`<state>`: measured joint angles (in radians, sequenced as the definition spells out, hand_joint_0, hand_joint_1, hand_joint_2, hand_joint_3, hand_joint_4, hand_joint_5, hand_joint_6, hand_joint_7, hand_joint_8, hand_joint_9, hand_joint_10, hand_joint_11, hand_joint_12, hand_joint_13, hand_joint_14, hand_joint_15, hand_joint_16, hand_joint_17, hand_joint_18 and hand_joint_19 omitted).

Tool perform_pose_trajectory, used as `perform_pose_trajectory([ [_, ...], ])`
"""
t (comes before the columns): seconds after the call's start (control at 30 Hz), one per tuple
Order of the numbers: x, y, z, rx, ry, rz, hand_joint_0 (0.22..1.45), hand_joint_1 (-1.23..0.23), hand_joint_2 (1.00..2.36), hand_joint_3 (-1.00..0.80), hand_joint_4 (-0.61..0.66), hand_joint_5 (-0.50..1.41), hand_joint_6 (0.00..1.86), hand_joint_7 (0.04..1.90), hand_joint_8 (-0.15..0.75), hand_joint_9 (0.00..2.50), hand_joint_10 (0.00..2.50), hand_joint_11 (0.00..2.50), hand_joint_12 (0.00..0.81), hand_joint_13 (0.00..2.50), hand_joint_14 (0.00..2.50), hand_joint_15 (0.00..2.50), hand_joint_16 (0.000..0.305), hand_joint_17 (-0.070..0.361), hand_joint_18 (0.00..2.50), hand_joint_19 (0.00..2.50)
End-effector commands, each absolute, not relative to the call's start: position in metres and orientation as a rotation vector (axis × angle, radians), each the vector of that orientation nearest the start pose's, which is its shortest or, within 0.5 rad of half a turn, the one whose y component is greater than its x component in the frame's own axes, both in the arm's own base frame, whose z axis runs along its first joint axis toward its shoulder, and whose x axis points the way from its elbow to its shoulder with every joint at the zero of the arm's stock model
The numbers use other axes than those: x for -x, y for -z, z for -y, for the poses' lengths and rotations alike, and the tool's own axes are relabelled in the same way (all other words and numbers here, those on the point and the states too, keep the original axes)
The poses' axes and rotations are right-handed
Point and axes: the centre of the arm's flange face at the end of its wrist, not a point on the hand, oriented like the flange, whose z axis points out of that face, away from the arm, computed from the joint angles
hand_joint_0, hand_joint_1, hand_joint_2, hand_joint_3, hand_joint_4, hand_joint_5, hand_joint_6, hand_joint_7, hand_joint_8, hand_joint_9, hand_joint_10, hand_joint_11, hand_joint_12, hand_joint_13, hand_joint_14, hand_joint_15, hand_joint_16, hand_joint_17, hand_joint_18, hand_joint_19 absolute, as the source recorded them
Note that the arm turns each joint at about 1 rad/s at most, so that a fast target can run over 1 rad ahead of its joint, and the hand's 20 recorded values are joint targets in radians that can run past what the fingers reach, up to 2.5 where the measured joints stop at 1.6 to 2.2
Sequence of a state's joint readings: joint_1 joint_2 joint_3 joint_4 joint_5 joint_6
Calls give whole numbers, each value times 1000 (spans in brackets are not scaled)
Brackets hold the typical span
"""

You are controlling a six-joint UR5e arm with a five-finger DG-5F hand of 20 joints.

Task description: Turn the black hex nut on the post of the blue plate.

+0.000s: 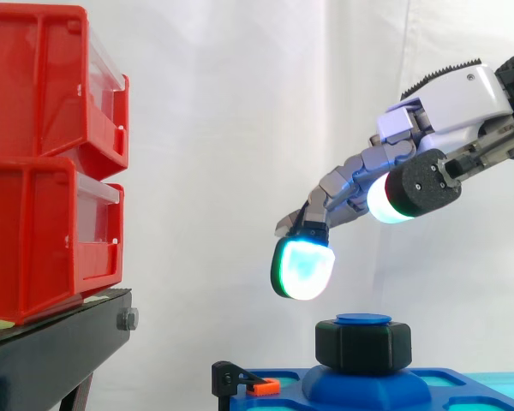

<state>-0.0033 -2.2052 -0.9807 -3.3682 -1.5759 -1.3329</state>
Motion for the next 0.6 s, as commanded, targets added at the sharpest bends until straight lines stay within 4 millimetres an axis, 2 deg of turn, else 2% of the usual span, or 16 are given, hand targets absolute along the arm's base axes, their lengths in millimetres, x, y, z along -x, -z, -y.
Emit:
perform_pose_trajectory([
  [0.0,-720,-368,125,-205,-180,-1791,444,-268,1000,-500,226,-181,502,707,212,128,0,0,354,0,0,0,62,140,0,0],
  [0.17,-725,-369,109,-190,-187,-1773,444,-269,1000,-500,229,-180,502,705,214,131,0,0,355,0,0,0,62,140,0,0],
  [0.33,-730,-369,80,-172,-199,-1771,445,-268,1000,-500,225,-180,502,705,215,135,0,0,355,0,0,0,62,139,0,0],
  [0.57,-732,-369,61,-180,-208,-1773,445,-264,1000,-500,228,-180,502,707,218,146,0,0,355,0,0,0,62,140,0,0],
])
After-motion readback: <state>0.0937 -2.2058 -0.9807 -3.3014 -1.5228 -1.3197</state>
